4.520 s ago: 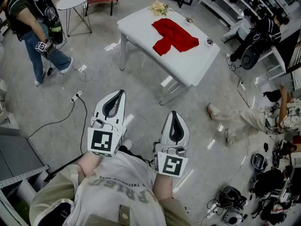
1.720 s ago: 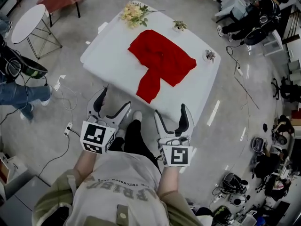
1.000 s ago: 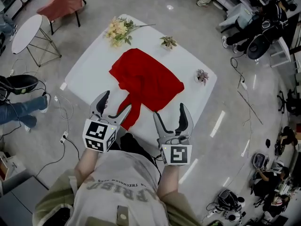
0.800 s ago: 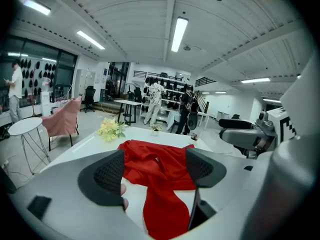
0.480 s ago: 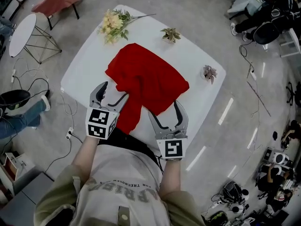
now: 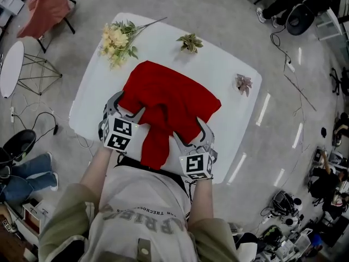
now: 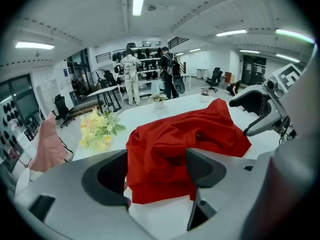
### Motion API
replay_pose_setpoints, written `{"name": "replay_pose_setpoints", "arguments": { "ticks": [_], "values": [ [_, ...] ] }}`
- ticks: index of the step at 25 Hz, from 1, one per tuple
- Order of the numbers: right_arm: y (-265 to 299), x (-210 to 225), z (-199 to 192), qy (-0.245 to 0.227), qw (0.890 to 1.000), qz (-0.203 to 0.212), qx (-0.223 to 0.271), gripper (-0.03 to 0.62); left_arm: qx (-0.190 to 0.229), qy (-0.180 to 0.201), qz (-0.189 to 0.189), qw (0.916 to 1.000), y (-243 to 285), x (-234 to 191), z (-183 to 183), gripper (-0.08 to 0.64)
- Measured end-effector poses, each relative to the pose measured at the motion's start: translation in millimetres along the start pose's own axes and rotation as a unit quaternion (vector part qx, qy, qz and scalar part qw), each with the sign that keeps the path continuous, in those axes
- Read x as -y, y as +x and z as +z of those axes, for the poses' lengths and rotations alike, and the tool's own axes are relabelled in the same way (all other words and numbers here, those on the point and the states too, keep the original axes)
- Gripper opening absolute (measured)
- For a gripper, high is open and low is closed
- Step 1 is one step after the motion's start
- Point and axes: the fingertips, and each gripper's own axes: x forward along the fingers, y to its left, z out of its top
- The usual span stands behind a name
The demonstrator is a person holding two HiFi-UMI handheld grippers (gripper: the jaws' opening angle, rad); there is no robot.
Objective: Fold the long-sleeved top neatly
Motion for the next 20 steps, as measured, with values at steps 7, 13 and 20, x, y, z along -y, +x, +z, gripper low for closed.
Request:
{"name": "replay_pose_setpoints", "arguments": {
  "ticks": [7, 13, 20],
  "values": [
    [35.4, -17.6, -27.5, -0.044, 0.995, 0.021, -0.082, 0.353, -0.039, 0.054, -0.065, 0.9956, 33.8, -6.9, -10.3, 0.364],
    [41.8, -21.2, -42.2, -0.074, 0.989, 0.01, -0.131, 0.189, -0.048, 0.097, -0.109, 0.9882, 37.3, -4.8, -14.4, 0.218],
    [21.4, 9.6, -38.8, -0.007, 0.992, -0.044, -0.118, 0.018, 0.001, 0.104, -0.09, 0.9905, 24.8, -23.0, 1.4, 0.05]
  ]
}}
